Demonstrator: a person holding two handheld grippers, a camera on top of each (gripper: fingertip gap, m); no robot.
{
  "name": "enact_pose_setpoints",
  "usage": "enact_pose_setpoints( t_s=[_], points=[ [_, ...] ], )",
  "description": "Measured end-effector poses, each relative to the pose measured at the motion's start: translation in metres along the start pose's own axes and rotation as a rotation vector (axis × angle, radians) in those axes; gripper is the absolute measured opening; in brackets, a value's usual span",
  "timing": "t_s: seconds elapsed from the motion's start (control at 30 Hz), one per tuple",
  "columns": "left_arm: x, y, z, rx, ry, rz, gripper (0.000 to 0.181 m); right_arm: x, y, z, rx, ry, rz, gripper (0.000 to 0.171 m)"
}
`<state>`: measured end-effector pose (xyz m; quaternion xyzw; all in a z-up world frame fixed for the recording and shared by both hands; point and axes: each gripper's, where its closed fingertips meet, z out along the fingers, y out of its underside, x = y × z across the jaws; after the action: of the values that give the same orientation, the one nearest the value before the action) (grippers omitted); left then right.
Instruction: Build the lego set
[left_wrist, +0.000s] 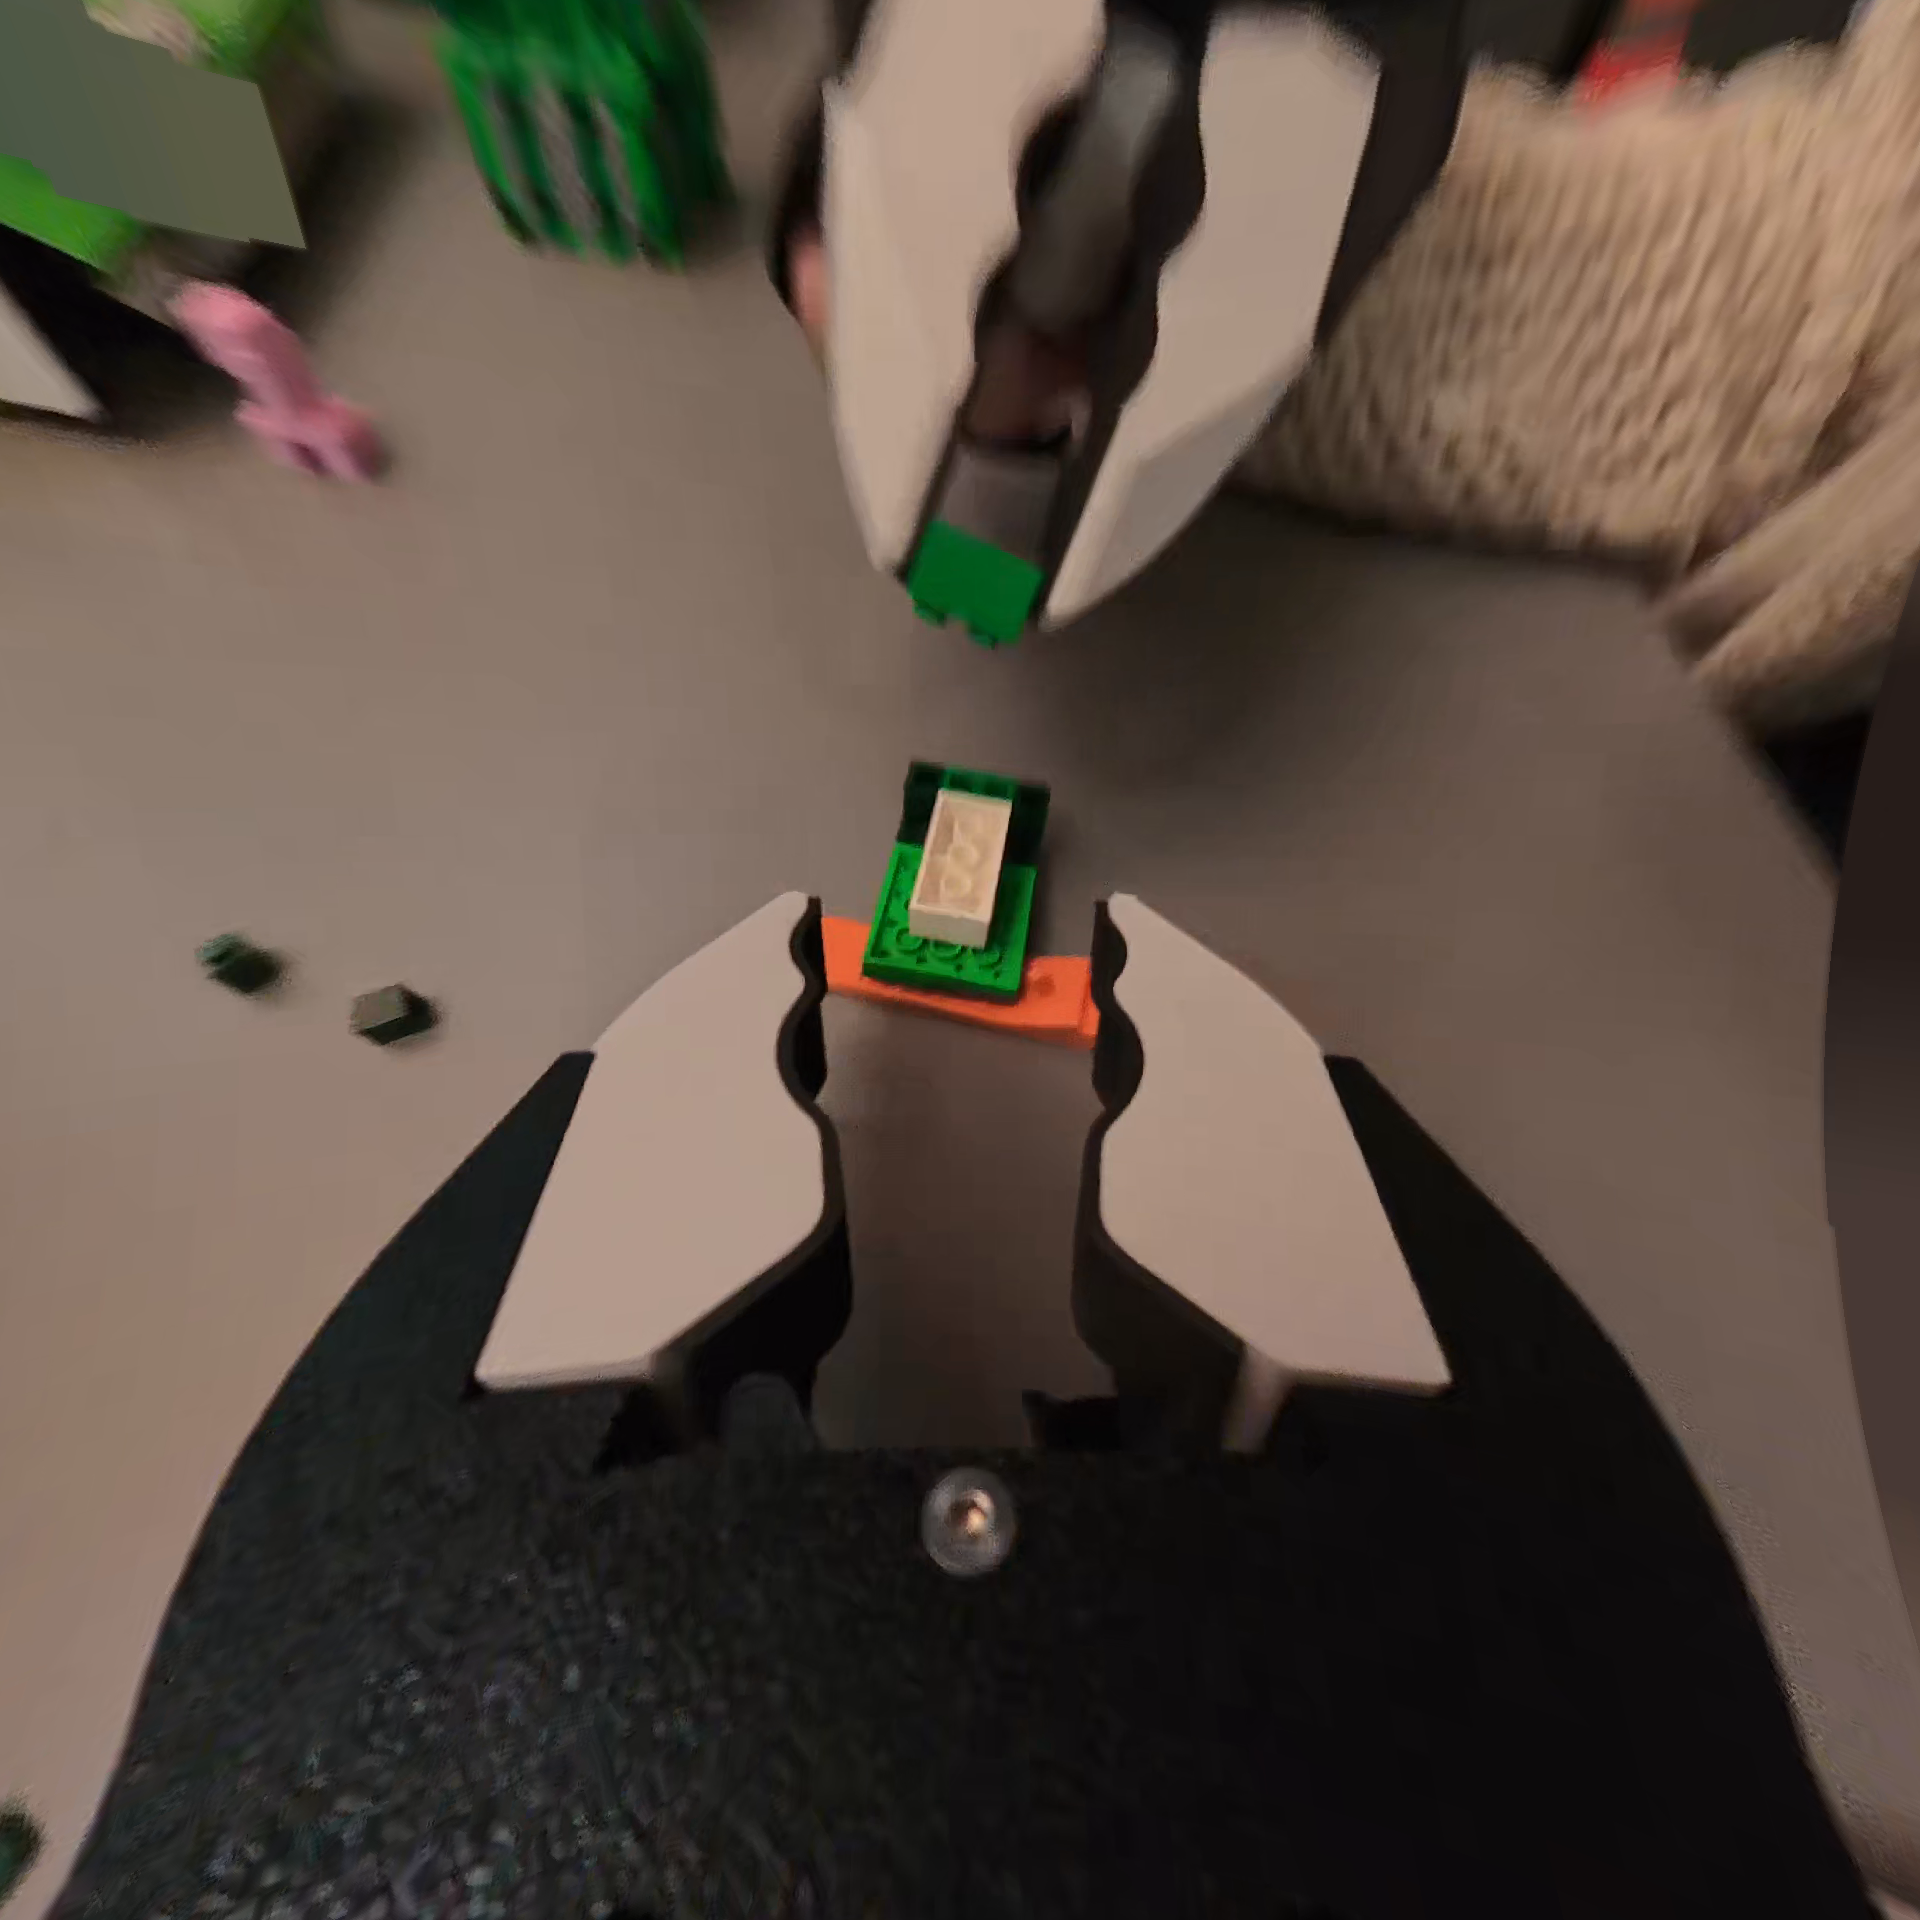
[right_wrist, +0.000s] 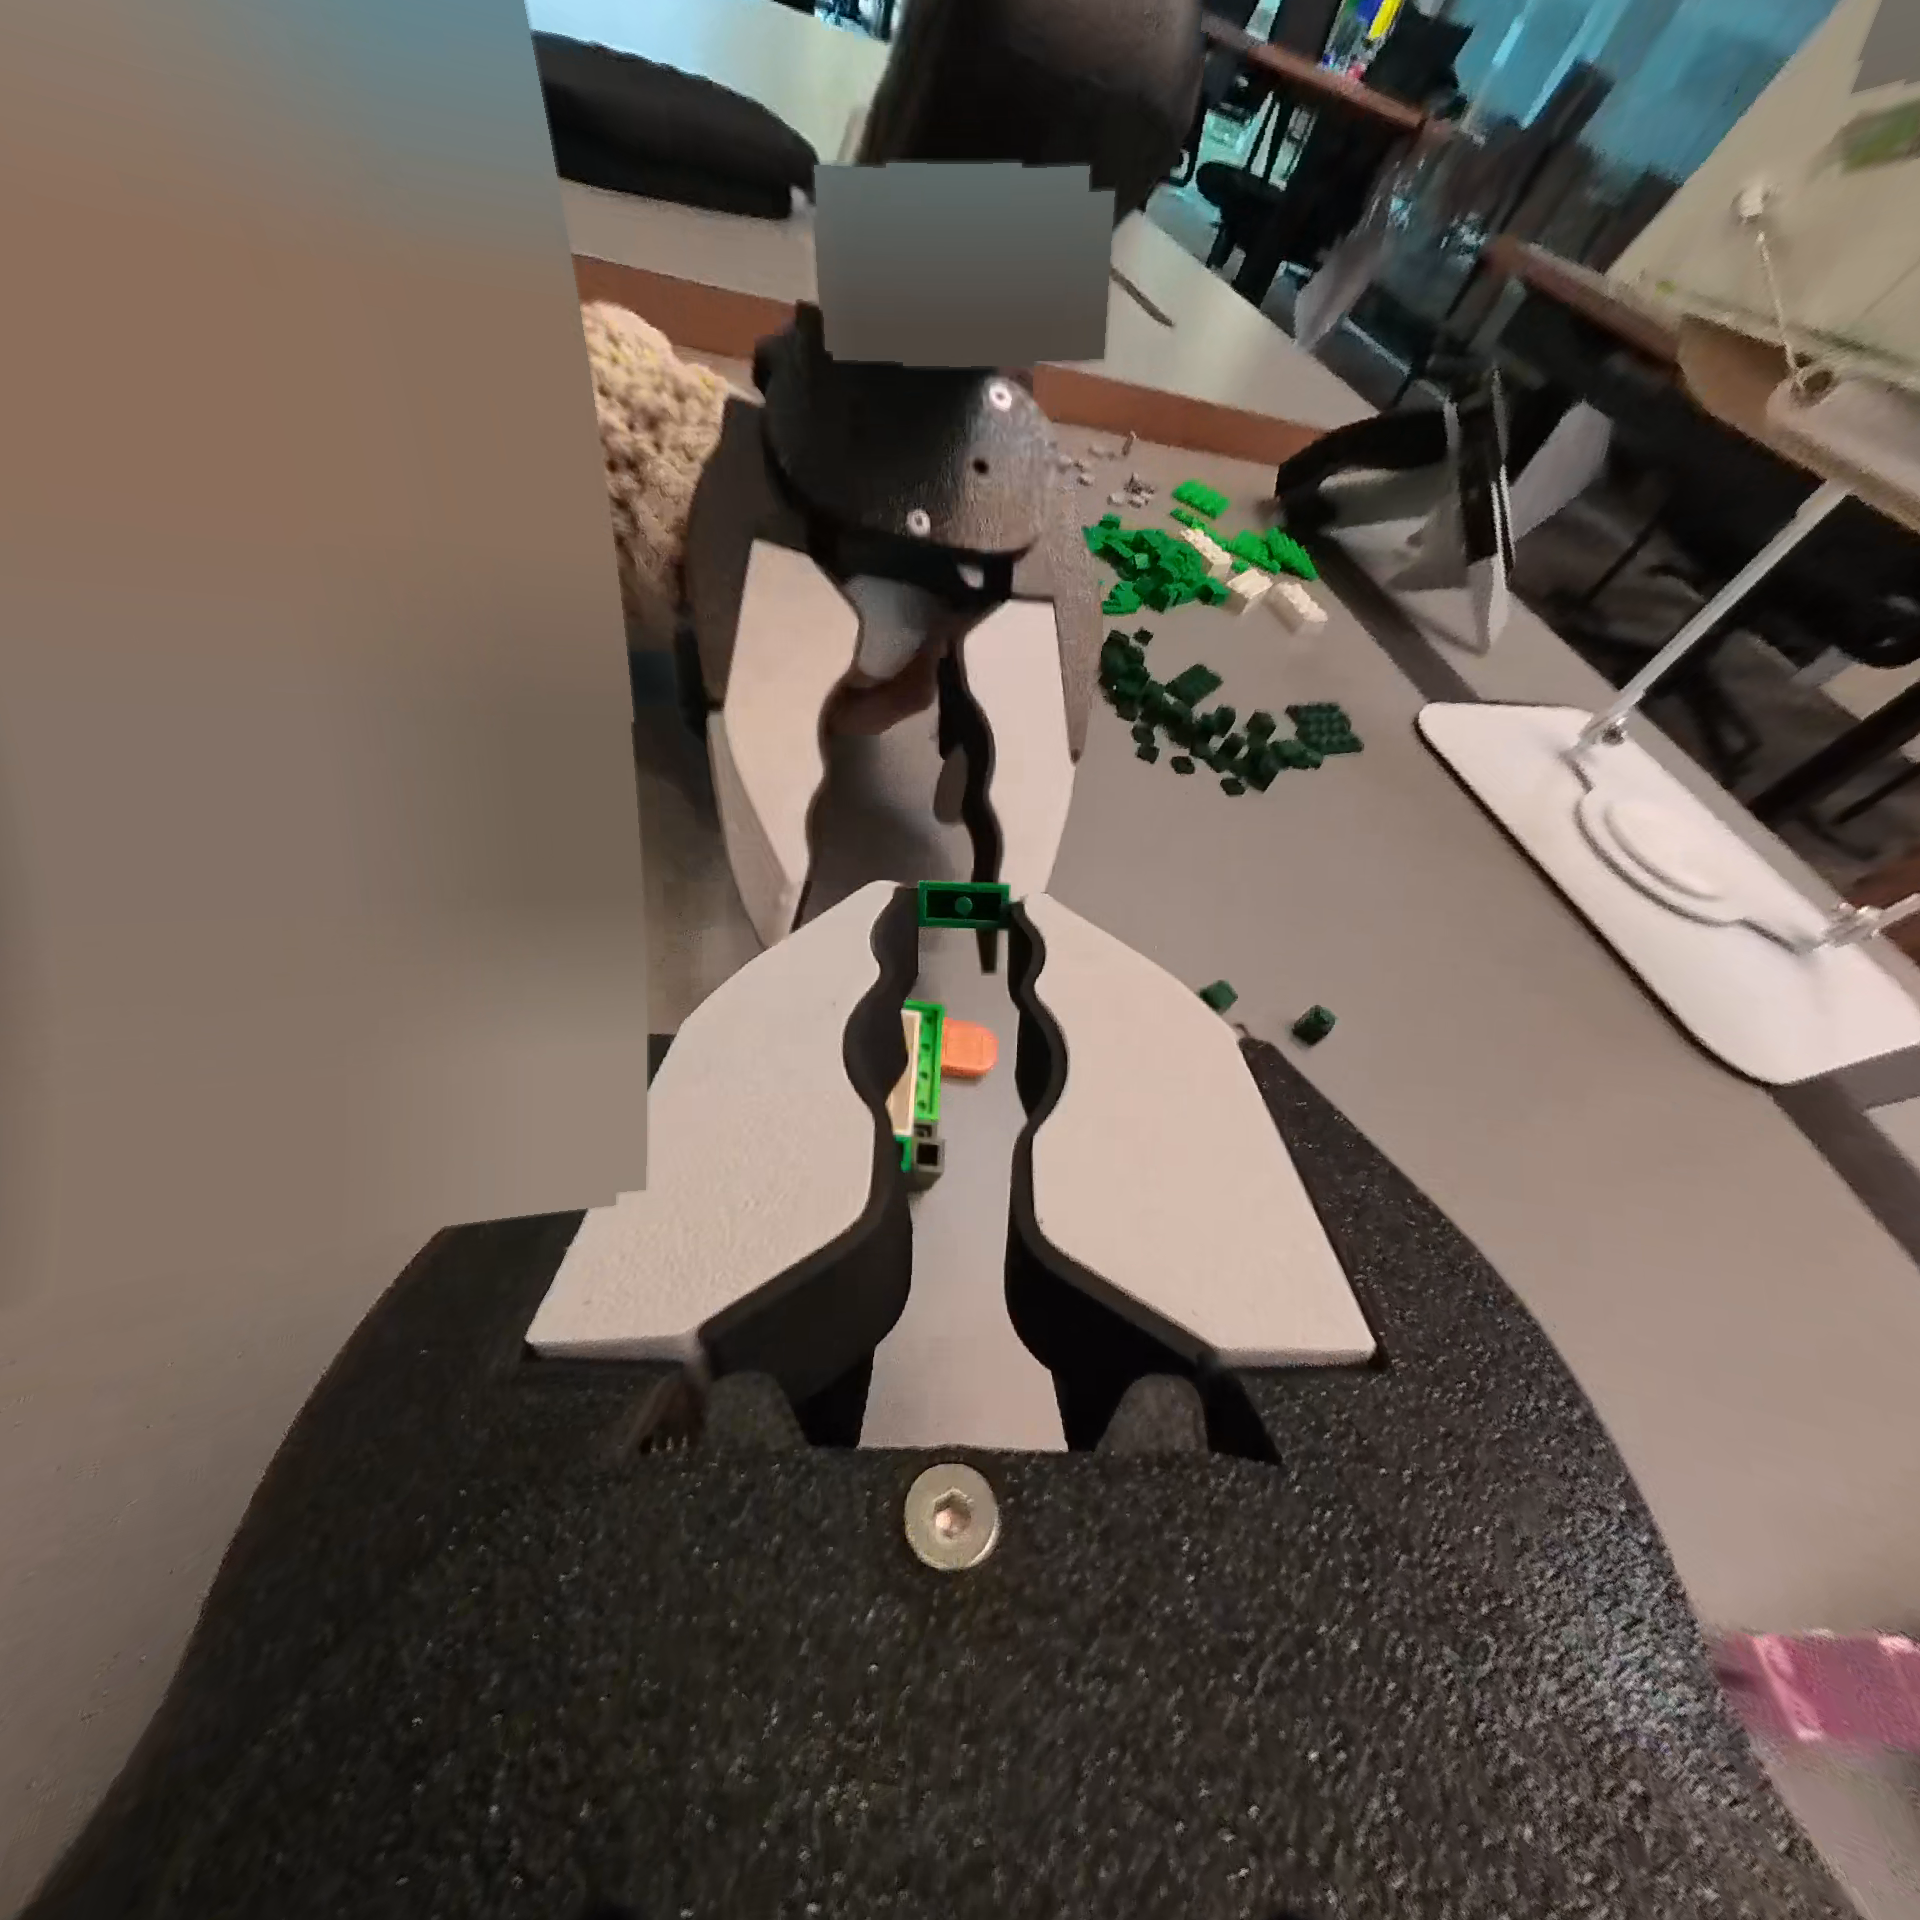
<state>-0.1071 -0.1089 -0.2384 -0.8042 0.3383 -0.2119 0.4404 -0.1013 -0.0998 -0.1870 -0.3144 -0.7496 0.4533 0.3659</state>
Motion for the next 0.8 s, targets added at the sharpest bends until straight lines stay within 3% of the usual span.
enact_pose_setpoints(
  t_s=[0.2,0.43,0.57,0.8],
  points=[
    [-0.001,0.017,0.018,-0.121,0.038,0.051,0.048,-0.009,0.019,0.006,-0.098,-0.104,0.122,0.016],
    [0.004,0.017,0.019,-0.126,0.061,0.067,0.048,-0.023,0.03,0.022,-0.288,-0.169,0.168,0.016],
    [0.006,0.014,0.012,-0.082,0.04,0.078,0.057,-0.022,0.033,0.026,-0.407,-0.158,0.122,0.016],
    [0.007,0.006,-0.008,0.041,0.012,0.112,0.058,-0.029,0.036,0.032,-0.552,-0.176,0.108,0.016]
  ],
)
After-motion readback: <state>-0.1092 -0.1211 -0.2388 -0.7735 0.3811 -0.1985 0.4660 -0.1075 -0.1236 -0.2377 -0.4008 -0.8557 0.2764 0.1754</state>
